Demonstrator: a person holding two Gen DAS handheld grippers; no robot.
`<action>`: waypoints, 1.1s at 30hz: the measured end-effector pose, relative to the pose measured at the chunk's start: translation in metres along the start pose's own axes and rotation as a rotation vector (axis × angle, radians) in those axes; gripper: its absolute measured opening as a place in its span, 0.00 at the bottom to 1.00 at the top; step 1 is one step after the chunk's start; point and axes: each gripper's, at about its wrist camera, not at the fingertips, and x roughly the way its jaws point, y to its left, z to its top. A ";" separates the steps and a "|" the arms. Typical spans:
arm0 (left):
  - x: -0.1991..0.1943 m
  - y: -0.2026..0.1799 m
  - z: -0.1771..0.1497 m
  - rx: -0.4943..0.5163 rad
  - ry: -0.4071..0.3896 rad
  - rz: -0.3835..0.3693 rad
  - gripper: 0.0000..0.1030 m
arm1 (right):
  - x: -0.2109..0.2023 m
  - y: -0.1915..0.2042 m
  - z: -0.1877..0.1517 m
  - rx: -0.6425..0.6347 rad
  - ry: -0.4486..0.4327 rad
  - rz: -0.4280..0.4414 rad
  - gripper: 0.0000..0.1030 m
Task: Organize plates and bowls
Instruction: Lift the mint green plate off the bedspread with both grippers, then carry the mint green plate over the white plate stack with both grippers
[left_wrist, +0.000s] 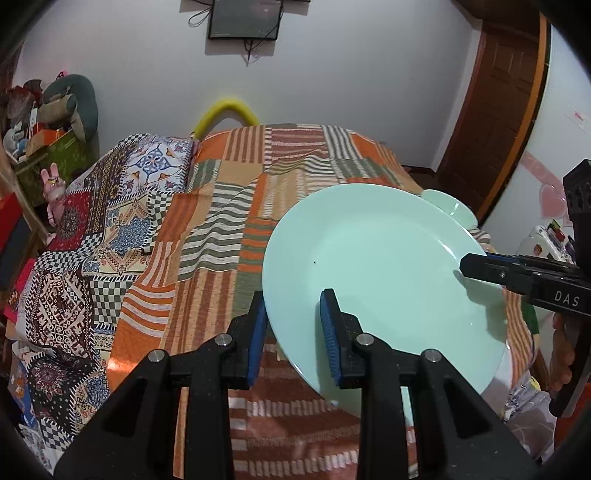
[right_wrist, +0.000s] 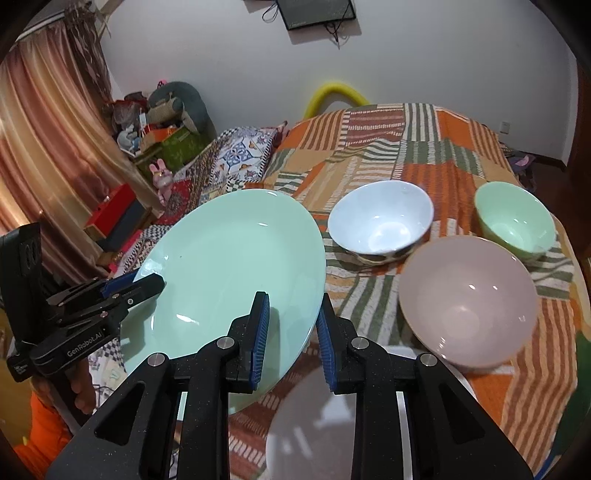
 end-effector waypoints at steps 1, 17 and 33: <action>-0.003 -0.004 -0.001 0.006 -0.003 -0.003 0.28 | -0.005 -0.001 -0.002 -0.004 -0.001 0.003 0.22; -0.028 -0.064 -0.021 0.073 0.011 -0.031 0.28 | -0.057 -0.028 -0.043 0.039 -0.050 -0.032 0.23; -0.018 -0.109 -0.049 0.141 0.092 -0.075 0.28 | -0.077 -0.060 -0.089 0.133 -0.032 -0.060 0.23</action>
